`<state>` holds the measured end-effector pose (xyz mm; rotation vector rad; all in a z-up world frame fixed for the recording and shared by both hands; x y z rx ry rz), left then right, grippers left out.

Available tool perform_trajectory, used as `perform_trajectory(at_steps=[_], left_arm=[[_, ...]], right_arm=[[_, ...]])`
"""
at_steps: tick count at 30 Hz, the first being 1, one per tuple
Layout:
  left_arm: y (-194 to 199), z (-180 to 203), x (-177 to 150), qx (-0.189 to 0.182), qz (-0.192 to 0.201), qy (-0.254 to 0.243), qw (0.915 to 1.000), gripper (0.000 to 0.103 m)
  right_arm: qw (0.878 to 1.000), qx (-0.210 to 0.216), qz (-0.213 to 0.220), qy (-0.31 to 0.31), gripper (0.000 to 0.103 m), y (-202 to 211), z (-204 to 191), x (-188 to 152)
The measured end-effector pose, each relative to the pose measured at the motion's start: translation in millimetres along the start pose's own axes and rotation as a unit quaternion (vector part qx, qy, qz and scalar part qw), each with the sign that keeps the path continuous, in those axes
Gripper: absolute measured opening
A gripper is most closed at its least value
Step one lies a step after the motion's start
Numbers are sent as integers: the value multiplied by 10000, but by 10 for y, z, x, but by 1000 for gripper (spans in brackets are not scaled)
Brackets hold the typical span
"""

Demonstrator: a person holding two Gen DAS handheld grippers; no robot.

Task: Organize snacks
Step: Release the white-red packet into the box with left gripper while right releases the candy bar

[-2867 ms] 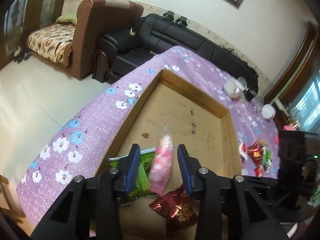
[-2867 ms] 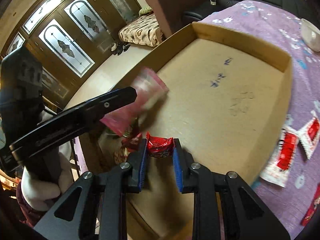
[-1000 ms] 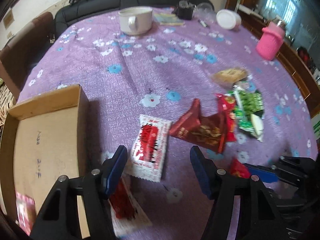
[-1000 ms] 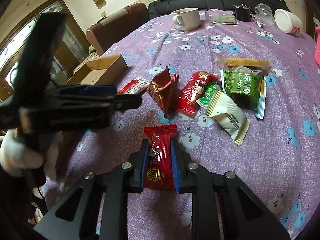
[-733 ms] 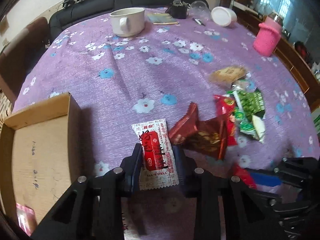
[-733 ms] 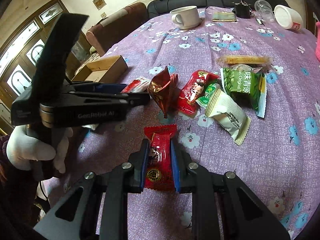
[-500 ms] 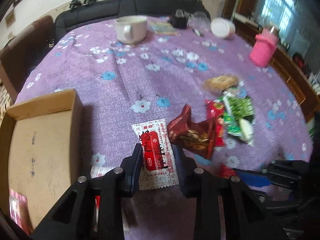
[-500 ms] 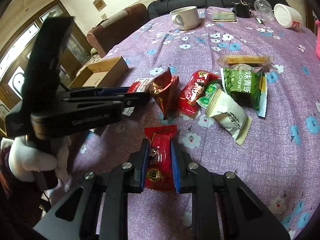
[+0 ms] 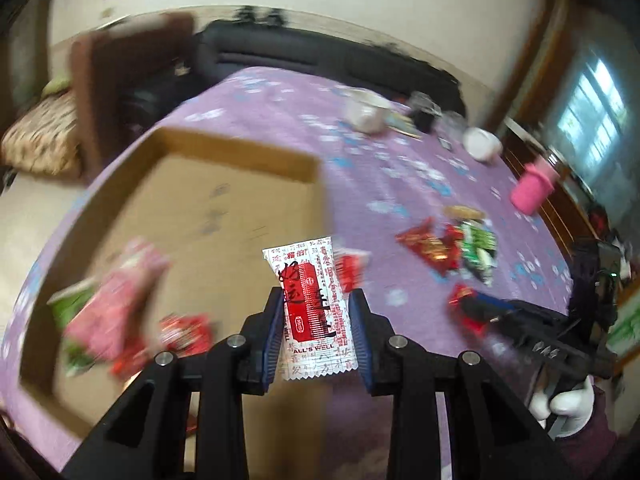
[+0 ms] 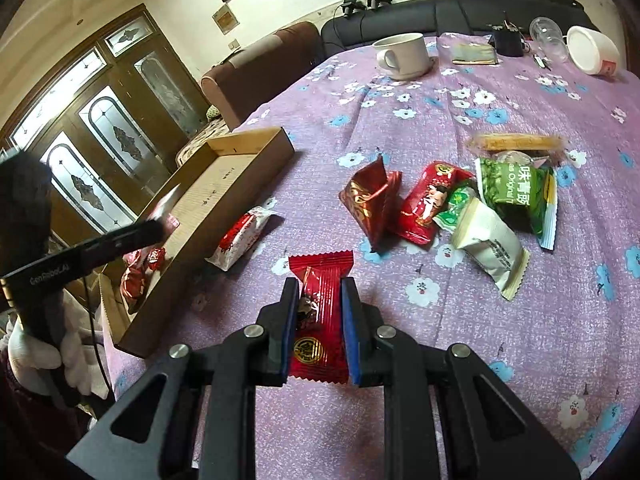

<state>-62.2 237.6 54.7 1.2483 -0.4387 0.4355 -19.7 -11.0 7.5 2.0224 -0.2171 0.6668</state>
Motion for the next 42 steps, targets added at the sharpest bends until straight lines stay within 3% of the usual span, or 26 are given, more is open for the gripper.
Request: perform_trajectory(at_steps=[6,12,19,21,23,28,29,31,35,39,42], left_arm=[[144,-572,-184,228,83,615,9978,31],[202,-741,-240,309,203,721,9967,34],[265,-876,-304,-99,381,917,9950,37],[293,-913,-317,-216,442,991,9939,43],[326,-937,-332,-332,509,1051,9926,57],[361,-961,-379,-730,565,1337,9867,68],[372,-981,-390,-790,570,1416,9851,74],[381,-990,-396,-812,550,1596,9823,77],[389,-921,-383,-892,541,1652,9807,78],[440,-605,-351,-621,652,1248,9881,77],[464,-272,-327,-411,707,794,9935,77]], right_arm=[[9990,260,-164,312,23,-3,-452,53],[9931,636,-557,810,23,-253,-1132,193],[9860,673,-891,1237,23,-638,-1697,250],[9846,625,-985,1300,23,-758,-1779,254],[9833,512,-1068,1378,23,-875,-1850,235],[9809,376,-1200,1485,24,-1010,-1952,153],[9812,382,-1179,1480,24,-1001,-1956,142],[9817,371,-1099,1508,26,-959,-1967,130],[9839,295,-785,1577,44,-724,-1919,149],[9866,187,-468,1552,45,-452,-1778,152],[9880,-202,4,1534,50,-156,-1569,99]])
Point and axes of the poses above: each gripper's, at about its wrist camera, not at the fingertips, and y roughly against the way its jaws point, z to its right, x to its top, the point moved 2 cm from there along -y, roughly the way its jaws point, and after that the axes turned 7 degrees about -z, right-handed, at the moved point
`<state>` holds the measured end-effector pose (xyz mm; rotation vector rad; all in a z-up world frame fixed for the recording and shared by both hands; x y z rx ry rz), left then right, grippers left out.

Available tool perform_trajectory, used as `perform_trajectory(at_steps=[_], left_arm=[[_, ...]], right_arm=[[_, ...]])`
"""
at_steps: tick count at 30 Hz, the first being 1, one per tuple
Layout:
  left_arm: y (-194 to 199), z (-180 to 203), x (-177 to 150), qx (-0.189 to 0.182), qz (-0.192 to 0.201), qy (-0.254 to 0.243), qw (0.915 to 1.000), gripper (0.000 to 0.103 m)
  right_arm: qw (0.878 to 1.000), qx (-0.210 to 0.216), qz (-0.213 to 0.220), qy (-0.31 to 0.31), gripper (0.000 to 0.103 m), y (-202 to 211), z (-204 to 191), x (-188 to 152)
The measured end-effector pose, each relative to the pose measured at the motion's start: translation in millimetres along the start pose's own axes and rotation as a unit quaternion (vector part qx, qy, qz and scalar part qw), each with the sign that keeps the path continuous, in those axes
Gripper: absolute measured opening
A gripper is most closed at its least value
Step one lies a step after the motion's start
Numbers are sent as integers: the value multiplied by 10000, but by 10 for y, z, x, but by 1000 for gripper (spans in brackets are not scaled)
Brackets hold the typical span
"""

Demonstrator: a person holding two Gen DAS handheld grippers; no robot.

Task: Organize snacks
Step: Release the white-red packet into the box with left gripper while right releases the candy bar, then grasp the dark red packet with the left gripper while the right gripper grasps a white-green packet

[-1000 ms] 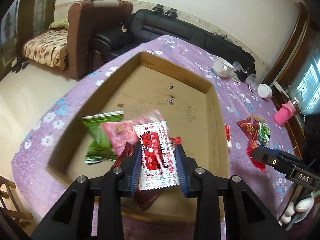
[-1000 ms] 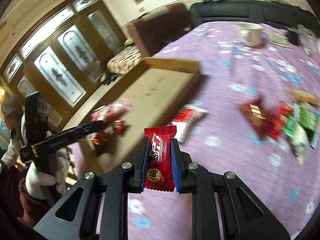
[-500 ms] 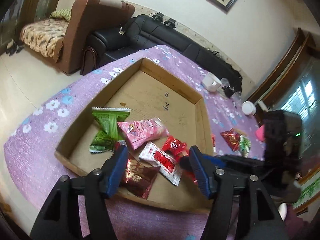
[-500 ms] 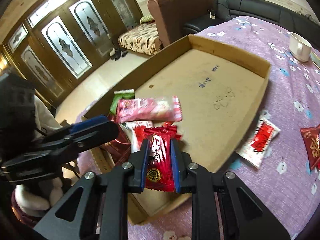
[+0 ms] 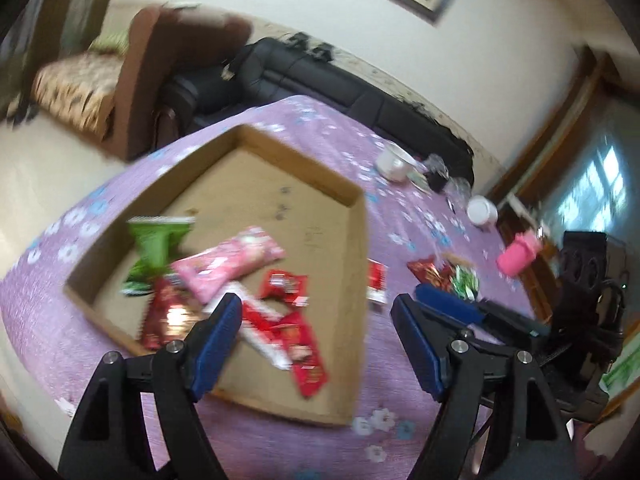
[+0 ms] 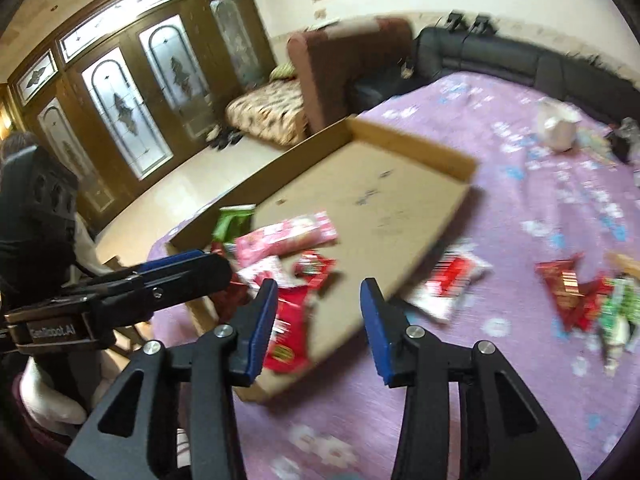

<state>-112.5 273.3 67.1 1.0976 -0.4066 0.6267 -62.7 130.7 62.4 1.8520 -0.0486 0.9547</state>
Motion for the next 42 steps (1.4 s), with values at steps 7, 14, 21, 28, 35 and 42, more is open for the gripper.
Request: perform_trajectory(at_steps=[7,14,21,28,35,42], left_arm=[[-272,915,-166,947,-116,-1483,9843,77],[-467,1305,-317,1139,-332,-1976,9731,78],[-534,1416,-344,1454,-397,-2016,9678,77],[-586,1471,-360,1570,-477,-2079,9643,77],[-657,1484,-384,1522,-600,-2094,9641,78],[-697,1371,-360,955,-775,-1756,9767,78]], right_arm=[[9934,-486,497,-916,75,466,766,-400],[9822,-818,268,-1667,75,694,1414,-754],[9748,-863,192,-2047,75,756,1692,-991],[9744,-797,178,-2095,75,747,1747,-1057],[9735,-825,151,-2126,75,762,1812,-1071],[9741,-1112,-51,-1966,75,738,1958,-1015]])
Point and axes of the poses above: each gripper's, at about its wrist camera, not at the fingertips, and y roughly against the way its jaws point, z to its right, x to its top, the point moved 2 cm from there along -y, roughly the way its jaws point, and after that the axes turned 7 degrees about -z, right-handed, at the moved point
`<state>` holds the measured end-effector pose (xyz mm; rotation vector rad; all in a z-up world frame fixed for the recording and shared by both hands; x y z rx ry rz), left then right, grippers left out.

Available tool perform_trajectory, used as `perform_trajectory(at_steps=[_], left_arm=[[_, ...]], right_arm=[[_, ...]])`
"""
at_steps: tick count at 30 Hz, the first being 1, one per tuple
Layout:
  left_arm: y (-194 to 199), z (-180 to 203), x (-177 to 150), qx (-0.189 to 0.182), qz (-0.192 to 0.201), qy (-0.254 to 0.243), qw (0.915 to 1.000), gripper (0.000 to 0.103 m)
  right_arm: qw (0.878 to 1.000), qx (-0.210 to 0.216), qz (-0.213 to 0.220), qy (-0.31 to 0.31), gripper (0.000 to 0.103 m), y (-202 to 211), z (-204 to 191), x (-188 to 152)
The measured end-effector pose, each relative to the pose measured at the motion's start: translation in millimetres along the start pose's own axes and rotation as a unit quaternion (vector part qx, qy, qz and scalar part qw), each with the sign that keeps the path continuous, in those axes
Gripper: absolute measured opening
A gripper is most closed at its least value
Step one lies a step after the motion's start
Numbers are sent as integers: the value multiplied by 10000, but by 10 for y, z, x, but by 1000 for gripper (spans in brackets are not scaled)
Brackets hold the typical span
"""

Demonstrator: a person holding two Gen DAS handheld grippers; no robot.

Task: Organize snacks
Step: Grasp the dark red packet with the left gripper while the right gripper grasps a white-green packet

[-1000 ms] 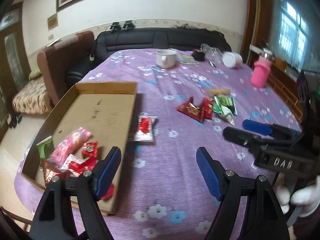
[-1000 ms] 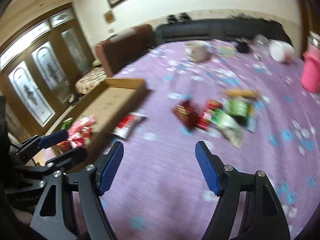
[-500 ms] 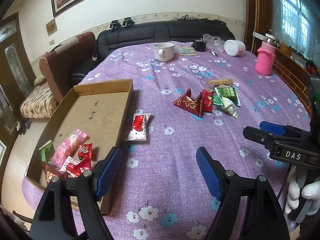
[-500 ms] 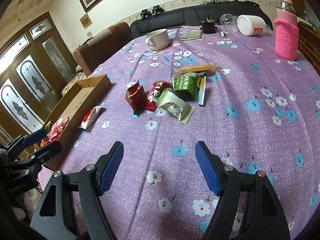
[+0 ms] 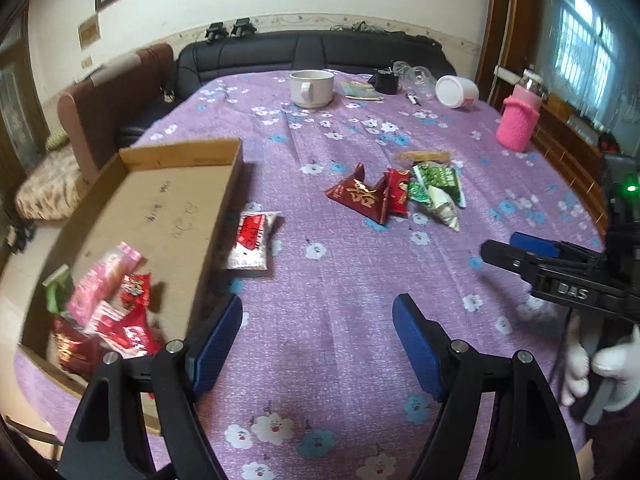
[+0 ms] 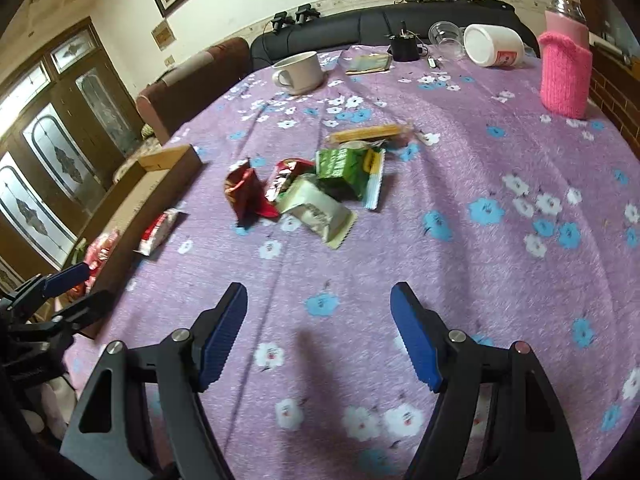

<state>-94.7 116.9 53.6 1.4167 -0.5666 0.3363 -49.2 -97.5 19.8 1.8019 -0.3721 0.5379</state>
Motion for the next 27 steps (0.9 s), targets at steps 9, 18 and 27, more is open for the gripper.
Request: perform_trajectory(at_steps=[9,18,27], left_arm=[[-55,-137,103,-705,-131,533,9960,78],[-340,-22,429,-1162,-213,620,9911,78],[-965,20,897,-1352,-385,805,9868,78]], right_arm=[[9952,-393,-40,894,72,-403,-236,454],[9973,131,-80,712,41,-506,-163,476],[9974,504,-163,490,41,-481,-79,473]])
Point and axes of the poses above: each gripper's, at about its wrist camera, not at the fingertips, and y roughly against the way its jaws point, z to its right, x to its top, the point moved 2 cm from there along -y, roughly the way its jaws point, and after that the axes turned 7 degrees about -z, right-handed, at the moved point
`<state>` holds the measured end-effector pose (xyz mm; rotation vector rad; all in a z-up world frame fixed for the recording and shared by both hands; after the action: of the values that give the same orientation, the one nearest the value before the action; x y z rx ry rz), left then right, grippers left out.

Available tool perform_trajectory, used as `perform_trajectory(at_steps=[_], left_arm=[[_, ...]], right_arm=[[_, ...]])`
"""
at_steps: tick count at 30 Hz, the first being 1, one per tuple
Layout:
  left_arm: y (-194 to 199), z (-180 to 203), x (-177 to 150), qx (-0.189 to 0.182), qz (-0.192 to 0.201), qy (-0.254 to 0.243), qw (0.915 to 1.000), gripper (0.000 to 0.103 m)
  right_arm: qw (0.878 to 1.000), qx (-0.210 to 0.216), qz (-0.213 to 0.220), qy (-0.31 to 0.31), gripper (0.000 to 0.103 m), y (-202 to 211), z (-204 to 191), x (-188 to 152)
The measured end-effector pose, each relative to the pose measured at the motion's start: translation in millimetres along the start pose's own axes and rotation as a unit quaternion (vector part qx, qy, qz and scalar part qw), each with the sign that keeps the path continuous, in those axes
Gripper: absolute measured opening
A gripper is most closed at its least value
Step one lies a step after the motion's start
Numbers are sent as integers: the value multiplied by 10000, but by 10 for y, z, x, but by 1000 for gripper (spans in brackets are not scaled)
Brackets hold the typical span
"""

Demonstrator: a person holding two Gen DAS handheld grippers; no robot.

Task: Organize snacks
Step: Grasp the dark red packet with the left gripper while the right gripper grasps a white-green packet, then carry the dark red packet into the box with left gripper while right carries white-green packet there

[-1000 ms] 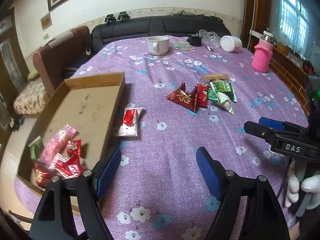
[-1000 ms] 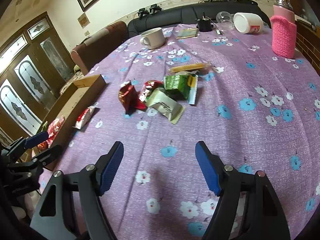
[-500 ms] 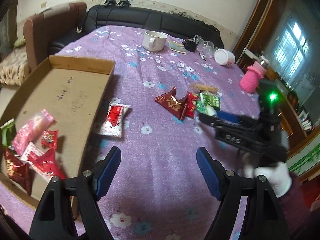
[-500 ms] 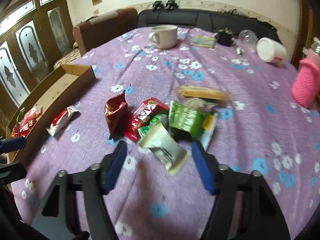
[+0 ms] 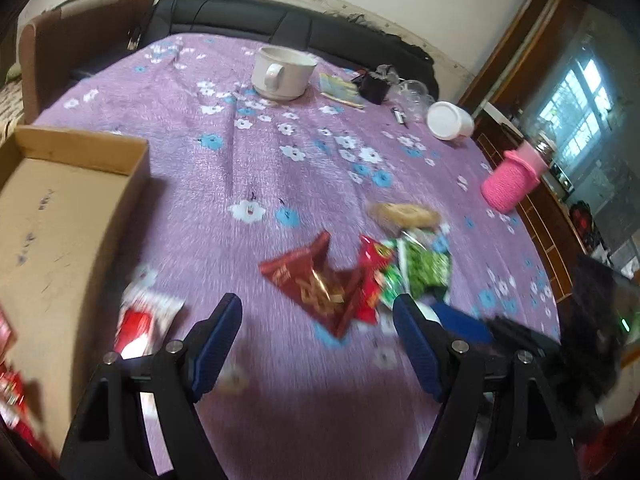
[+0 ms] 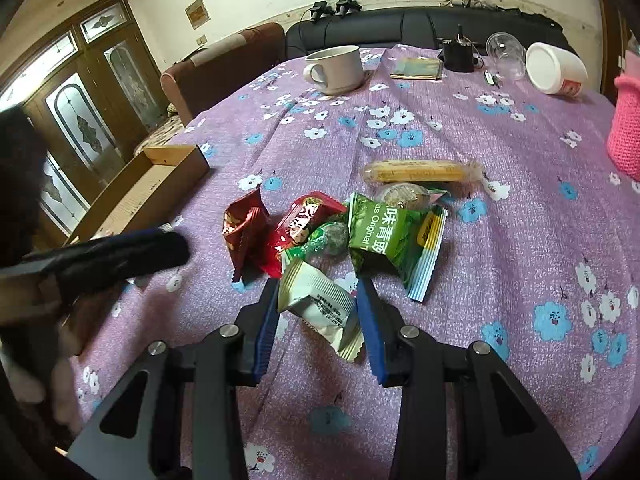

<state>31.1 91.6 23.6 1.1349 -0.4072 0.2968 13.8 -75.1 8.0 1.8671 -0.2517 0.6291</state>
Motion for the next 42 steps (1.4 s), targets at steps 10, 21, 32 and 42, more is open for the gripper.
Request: perform_trajectory(at_steps=[10,21,32,42], left_arm=[[-310,127,95,585,108,-527,9968,66],[37,91,-89,56,265,-531,9982,51],[958,-533,-185,104,982,217,9949,51],[1369,-1685,-148,678,1097,1064,9859,52]], right_arm=[[10000,76,-33,-34,41,-2,20,7],[9993,337,31,-148,41,17,29,0],[9975,619,313,-105,41,140,-91,-20],[9949,936,83,355,41,160,-871,148]])
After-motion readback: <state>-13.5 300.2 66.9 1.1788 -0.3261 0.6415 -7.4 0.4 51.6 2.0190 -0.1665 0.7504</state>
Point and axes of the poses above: each gripper's, at about its wrist camera, not at the fingertips, and y roughly against the way its jaws point, z to its right, x to its top, the point moved 2 cm from there along -y, roughly the way its jaws point, and after that the axes turned 7 degrees about -z, right-handed, at the moved point
